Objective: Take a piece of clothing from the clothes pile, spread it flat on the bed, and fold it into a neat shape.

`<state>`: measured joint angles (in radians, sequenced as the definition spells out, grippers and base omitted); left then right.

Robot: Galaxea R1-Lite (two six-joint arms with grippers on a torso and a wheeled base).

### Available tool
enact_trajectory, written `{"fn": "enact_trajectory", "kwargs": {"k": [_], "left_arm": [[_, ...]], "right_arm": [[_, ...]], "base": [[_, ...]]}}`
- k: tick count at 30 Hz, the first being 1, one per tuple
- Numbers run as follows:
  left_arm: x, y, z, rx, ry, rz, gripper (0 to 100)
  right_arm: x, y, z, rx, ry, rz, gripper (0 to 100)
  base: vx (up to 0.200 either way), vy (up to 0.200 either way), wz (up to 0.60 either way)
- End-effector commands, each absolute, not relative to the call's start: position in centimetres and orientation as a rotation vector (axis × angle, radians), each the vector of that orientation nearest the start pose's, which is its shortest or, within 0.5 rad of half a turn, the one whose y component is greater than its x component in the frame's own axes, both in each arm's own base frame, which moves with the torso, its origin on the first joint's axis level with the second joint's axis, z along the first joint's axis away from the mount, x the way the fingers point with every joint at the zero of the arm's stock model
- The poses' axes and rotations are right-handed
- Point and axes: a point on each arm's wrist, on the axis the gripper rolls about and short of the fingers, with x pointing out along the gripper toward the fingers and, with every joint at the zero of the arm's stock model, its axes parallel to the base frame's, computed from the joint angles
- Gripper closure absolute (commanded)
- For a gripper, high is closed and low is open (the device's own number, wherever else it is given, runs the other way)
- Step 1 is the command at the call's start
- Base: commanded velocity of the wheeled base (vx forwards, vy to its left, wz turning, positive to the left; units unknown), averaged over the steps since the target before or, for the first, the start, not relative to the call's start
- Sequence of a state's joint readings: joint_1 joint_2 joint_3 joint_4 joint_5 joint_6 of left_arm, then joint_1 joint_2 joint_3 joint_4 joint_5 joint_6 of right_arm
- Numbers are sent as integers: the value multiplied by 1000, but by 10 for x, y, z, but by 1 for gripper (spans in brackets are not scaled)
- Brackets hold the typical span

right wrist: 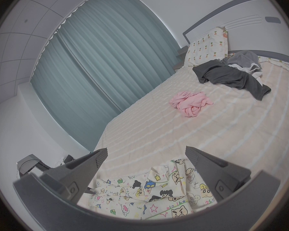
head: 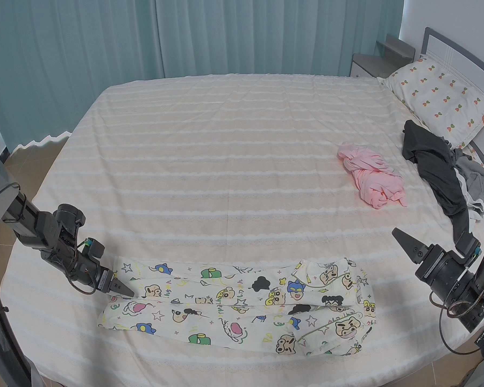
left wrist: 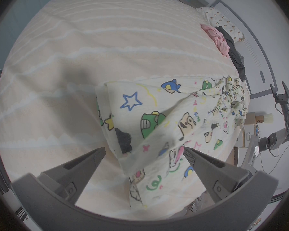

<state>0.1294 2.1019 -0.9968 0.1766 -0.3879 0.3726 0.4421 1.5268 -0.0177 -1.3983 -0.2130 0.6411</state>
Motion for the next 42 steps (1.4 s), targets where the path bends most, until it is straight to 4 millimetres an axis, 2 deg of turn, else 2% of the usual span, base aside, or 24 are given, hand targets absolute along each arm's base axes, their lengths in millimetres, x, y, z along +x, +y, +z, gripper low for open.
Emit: {"fn": "enact_trajectory", "kwargs": {"k": [1,8,19,20,32,39,42], "left_arm": [[328,34,17,-27,1220,-448,0],[330,29,6,-25,1244,-465,0],[336,17,4,-59,1224,-443,0],[335,17,4,-60,1227,-443,100],[324,16,0,-65,1256,-445,100],[318,23,20,-70,1210,-422,100],[312,29,22,-86,1214,-405,100]], "right_arm": [[153,71,116,595,200,199,0],[152,71,116,592,208,199,0],[151,72,114,582,233,202,0],[151,72,114,582,233,202,0],[151,72,114,583,232,203,0],[149,71,116,588,218,204,0],[149,71,117,590,213,211,0]], "base": [[0,0,0],[0,0,0],[0,0,0],[0,0,0],[0,0,0],[0,0,0],[0,0,0]]}}
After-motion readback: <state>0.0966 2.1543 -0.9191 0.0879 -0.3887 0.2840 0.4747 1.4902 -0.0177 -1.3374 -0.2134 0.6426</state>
